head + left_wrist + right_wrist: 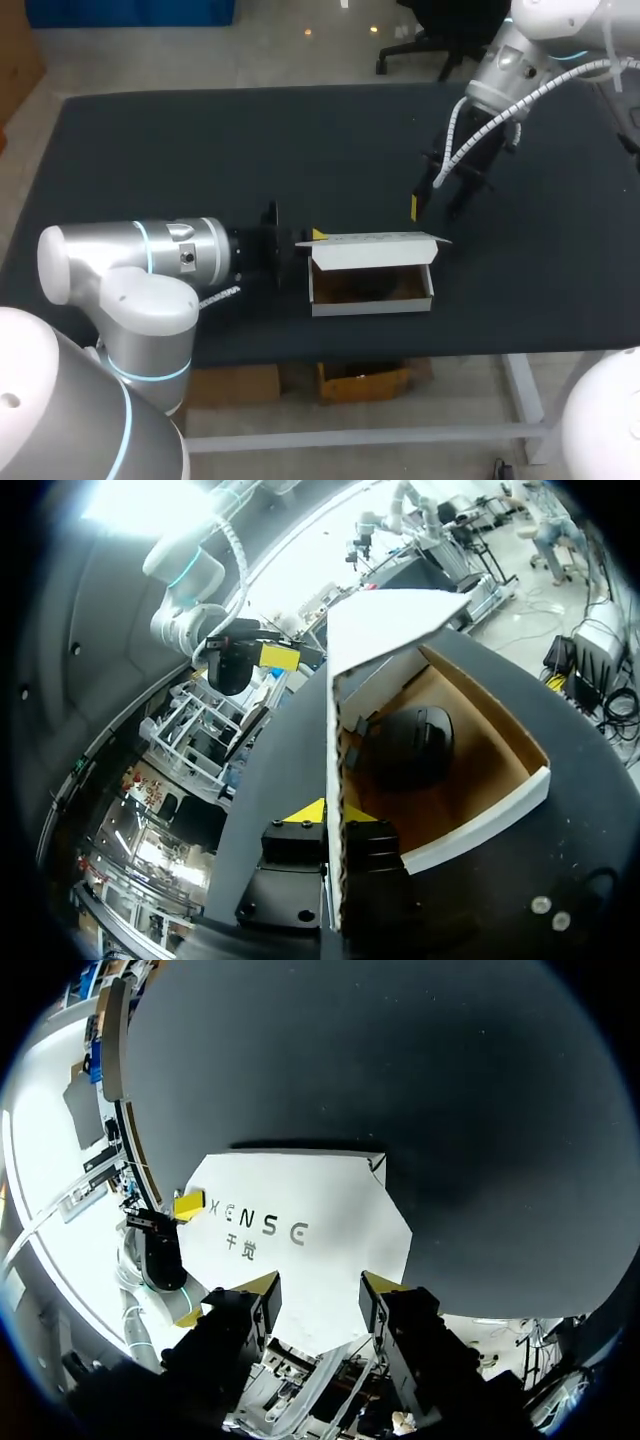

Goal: Assemble the packaging by folding the flat box into shape, placing the metal phone stand inside, and closing the box properly

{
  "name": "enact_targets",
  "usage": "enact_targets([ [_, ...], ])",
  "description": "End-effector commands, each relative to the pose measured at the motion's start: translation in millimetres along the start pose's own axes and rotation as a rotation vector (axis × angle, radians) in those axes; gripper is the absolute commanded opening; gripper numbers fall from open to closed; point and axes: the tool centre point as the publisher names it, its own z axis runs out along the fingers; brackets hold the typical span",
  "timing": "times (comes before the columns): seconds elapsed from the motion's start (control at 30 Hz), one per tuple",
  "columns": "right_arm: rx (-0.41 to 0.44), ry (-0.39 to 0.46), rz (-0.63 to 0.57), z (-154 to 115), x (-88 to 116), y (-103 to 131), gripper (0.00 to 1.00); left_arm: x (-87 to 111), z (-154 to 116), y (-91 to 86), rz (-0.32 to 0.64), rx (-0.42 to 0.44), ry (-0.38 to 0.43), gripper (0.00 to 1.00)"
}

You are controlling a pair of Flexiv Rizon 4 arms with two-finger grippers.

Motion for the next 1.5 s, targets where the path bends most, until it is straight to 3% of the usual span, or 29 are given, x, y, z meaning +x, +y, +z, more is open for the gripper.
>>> enact_targets([
  [0.03, 0.029, -0.002, 0.0, 0, 0, 3, 0.49, 8.4, 5, 0.0, 0.017, -0.011, -0.023, 0.0],
  [0.83, 0.054, -0.02, 0.002, 18, -11, -9, 0.39, 13.7, 3, 2.2, 0.048, -0.036, -0.052, 0.02],
  [1.03, 0.058, -0.02, 0.005, 20, -13, -10, 0.35, 14.1, 2, 2.4, 0.046, -0.038, -0.054, 0.11],
  [1.13, 0.06, -0.022, 0.004, 22, -13, -10, 0.35, 14.2, 0, 2.4, 0.044, -0.038, -0.055, 0.22],
  [1.33, 0.06, -0.027, 0.001, 24, -12, -12, 0.35, 12.9, -6, 1.6, 0.042, -0.037, -0.066, 0.35],
  [1.5, 0.056, -0.034, -0.002, 24, -10, -14, 0.35, 10.9, -14, 0.9, 0.028, -0.029, -0.082, 0.4],
])
